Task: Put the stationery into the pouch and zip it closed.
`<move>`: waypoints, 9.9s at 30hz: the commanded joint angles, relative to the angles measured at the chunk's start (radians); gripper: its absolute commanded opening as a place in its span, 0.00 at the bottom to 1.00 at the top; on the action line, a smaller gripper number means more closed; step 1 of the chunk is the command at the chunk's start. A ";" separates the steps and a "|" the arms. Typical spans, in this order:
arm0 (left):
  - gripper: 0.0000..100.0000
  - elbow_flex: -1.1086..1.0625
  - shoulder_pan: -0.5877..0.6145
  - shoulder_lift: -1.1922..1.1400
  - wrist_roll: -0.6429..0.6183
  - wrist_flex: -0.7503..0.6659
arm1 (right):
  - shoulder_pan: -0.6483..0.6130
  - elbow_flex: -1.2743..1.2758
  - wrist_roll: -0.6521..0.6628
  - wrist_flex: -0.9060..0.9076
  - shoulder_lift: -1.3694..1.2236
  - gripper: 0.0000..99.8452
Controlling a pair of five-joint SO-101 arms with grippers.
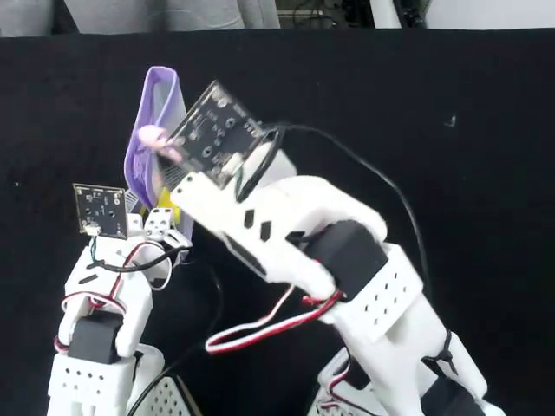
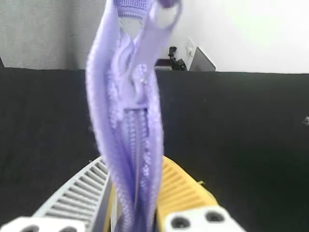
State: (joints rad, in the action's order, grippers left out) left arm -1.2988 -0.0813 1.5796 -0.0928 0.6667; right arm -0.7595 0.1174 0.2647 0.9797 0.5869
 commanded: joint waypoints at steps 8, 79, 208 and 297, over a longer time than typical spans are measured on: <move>0.03 0.142 -0.010 0.017 0.091 0.147 | 0.195 -0.064 0.014 -0.072 0.001 0.01; 0.03 0.047 -0.137 0.244 0.186 0.261 | 0.172 0.377 0.244 0.153 0.242 0.31; 0.03 0.013 -0.088 0.247 0.186 0.261 | 0.193 0.513 -0.169 -0.474 0.384 0.01; 0.03 -0.001 -0.045 0.247 0.184 0.261 | 0.035 0.507 -0.218 -0.316 0.242 0.01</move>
State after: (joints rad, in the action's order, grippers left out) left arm -1.2958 -0.1289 1.8267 0.0806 0.9229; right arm -0.7810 0.7327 0.0361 0.6375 0.8048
